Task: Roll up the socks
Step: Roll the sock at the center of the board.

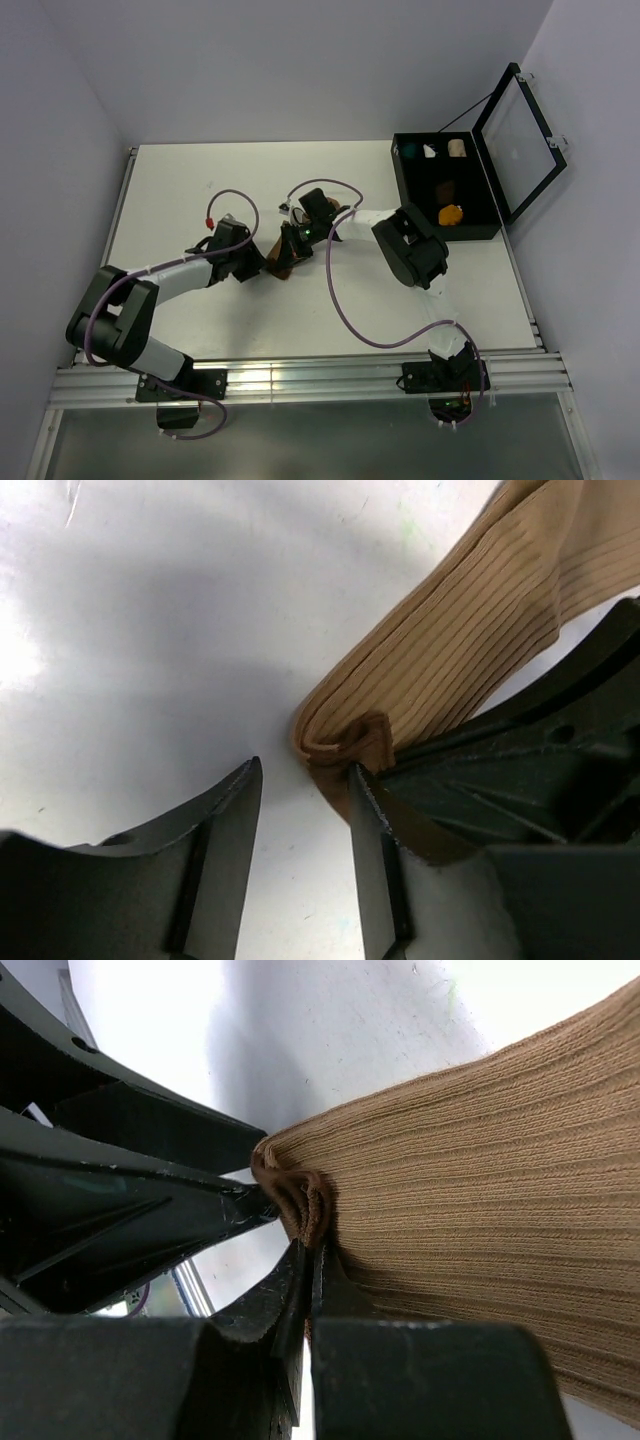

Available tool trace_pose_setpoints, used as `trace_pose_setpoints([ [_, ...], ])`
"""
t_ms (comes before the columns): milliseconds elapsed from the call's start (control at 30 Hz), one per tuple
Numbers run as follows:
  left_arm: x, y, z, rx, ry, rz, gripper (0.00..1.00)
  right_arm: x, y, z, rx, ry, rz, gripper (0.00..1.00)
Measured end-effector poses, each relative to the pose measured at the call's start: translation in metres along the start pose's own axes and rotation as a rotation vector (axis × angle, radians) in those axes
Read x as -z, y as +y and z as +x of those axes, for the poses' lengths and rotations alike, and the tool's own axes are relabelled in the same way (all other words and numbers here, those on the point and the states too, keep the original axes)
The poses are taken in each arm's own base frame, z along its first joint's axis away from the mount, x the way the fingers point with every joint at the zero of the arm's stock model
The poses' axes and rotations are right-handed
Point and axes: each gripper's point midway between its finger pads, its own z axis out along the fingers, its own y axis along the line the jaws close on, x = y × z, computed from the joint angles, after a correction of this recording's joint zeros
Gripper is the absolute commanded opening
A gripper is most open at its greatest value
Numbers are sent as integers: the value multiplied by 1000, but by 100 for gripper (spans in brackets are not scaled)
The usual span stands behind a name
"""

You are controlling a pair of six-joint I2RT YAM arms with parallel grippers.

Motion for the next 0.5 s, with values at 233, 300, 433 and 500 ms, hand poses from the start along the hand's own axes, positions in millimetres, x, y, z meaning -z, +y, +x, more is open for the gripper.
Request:
trace_pose_setpoints([
  [233,-8,-5,-6,8,-2,-24,41,0,0,0,0,0,1,5],
  [300,-11,-6,-8,9,-3,-31,39,0,0,0,2,0,2,12],
  [433,-16,-9,-11,10,0,-40,36,-1,0,0,3,-2,5,24],
  [500,-17,-9,-11,10,3,-46,34,0,2,-1,7,-6,7,30],
])
